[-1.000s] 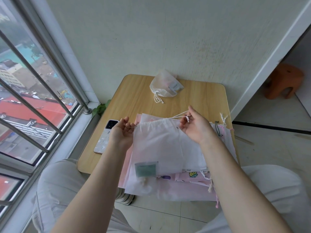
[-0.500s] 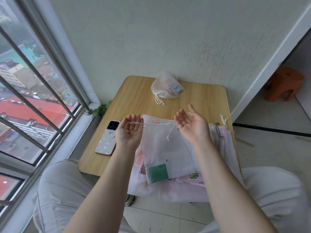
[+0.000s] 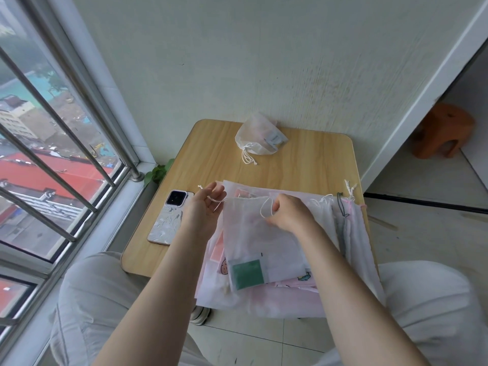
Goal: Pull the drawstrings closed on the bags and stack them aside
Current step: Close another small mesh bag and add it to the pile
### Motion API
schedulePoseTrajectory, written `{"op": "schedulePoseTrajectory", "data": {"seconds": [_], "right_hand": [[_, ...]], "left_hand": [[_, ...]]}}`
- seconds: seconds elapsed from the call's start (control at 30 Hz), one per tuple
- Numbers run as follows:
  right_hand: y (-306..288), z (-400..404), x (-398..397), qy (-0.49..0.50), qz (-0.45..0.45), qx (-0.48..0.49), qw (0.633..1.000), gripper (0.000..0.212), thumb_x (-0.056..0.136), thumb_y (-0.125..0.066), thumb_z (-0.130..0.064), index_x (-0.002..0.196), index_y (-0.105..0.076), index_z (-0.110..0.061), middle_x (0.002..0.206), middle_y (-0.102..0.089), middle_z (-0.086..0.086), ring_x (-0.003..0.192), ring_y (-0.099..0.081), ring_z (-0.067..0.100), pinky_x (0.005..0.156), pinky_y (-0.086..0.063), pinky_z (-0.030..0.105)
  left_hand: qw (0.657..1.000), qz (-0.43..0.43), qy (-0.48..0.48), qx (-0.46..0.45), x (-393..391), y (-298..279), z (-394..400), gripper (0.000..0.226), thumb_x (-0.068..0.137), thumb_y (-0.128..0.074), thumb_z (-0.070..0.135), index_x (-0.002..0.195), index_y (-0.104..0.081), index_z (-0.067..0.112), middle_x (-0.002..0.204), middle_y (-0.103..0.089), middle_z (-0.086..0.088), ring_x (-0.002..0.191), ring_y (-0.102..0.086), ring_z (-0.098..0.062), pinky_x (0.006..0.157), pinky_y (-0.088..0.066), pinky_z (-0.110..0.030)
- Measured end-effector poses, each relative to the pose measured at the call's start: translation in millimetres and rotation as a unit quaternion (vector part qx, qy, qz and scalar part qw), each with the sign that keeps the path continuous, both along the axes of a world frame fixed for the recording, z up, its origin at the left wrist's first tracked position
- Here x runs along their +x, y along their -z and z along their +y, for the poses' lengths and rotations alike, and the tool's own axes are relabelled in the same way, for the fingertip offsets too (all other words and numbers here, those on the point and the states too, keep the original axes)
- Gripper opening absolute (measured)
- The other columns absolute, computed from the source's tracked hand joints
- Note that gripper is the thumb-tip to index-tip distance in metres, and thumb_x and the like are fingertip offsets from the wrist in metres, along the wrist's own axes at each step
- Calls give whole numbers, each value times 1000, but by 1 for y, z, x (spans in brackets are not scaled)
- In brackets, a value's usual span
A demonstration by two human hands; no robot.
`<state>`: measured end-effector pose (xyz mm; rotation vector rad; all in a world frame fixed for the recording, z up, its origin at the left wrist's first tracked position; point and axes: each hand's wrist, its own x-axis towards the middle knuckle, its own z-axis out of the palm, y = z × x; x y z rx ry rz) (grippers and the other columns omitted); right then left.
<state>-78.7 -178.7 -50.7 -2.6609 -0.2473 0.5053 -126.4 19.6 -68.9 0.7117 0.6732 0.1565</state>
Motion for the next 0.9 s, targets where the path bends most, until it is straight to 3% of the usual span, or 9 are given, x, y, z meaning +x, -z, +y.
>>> {"op": "schedulePoseTrajectory", "data": {"seconds": [0.07,0.17,0.27,0.43,0.5,0.6,0.77,0.83,0.9], "right_hand": [[3,2,1,-18,-20,-20,999,23,77,-54,-6,61,-45,-20,68,-50,-1,72,-54,25,50,-34,26],[4,5,0,-44,2,-37,998,36,77,-53,-4,52,-32,-20,56,-35,-2,55,-38,20,44,-22,27],[9,6,1,-69,38,-45,996,25,81,-60,-10,58,-51,-15,61,-50,3,56,-45,19,47,-30,24],[2,6,-1,-11,108,174,979,32,86,-50,-16,58,-38,-20,57,-34,-2,54,-33,15,52,-26,29],[-6,9,0,124,139,368,911,25,86,-47,-14,61,-50,-15,57,-45,1,57,-44,18,54,-36,28],[-12,10,9,299,177,583,734,24,83,-46,-12,59,-43,-14,60,-47,3,59,-49,19,55,-41,28],[-18,0,13,327,224,767,505,31,90,-42,-16,60,-34,-15,86,-68,16,90,-69,30,92,-53,38],[-19,0,10,320,236,792,463,32,91,-40,-15,60,-34,-15,66,-60,10,70,-68,26,87,-56,42],[-19,0,10,329,232,790,462,32,91,-40,-15,60,-33,-15,55,-37,3,48,-44,18,73,-59,38]], "left_hand": [[1000,3,7,11,-1,0,-2,17,94,-55,9,105,-65,2,91,-69,-10,86,-67,-22,80,-54,-32],[1000,-9,0,-5,-3,2,-4,20,98,-52,15,102,-66,2,86,-71,-10,83,-67,-21,77,-54,-32],[999,-26,-12,-37,-4,3,-7,32,103,-43,24,103,-67,2,86,-74,-9,86,-69,-23,78,-53,-34],[994,-36,-62,-87,-5,0,-5,36,104,-39,27,95,-65,4,69,-68,-7,61,-67,-20,76,-52,-31],[995,-18,-71,-68,-6,0,-2,35,104,-40,26,91,-64,4,63,-56,-5,49,-56,-15,61,-47,-23],[996,8,-82,-36,-6,0,0,35,104,-40,24,85,-62,4,63,-45,-1,41,-43,-8,44,-38,-17],[997,48,-60,-31,-11,1,3,32,102,-43,26,86,-63,8,57,-37,3,40,-34,-8,42,-34,-16],[995,41,-68,-67,-13,1,2,29,102,-44,25,87,-62,7,52,-31,3,40,-29,-10,52,-43,-20],[987,15,-97,-124,-13,1,2,27,102,-44,21,89,-61,4,49,-27,3,39,-24,-10,61,-50,-25]]}}
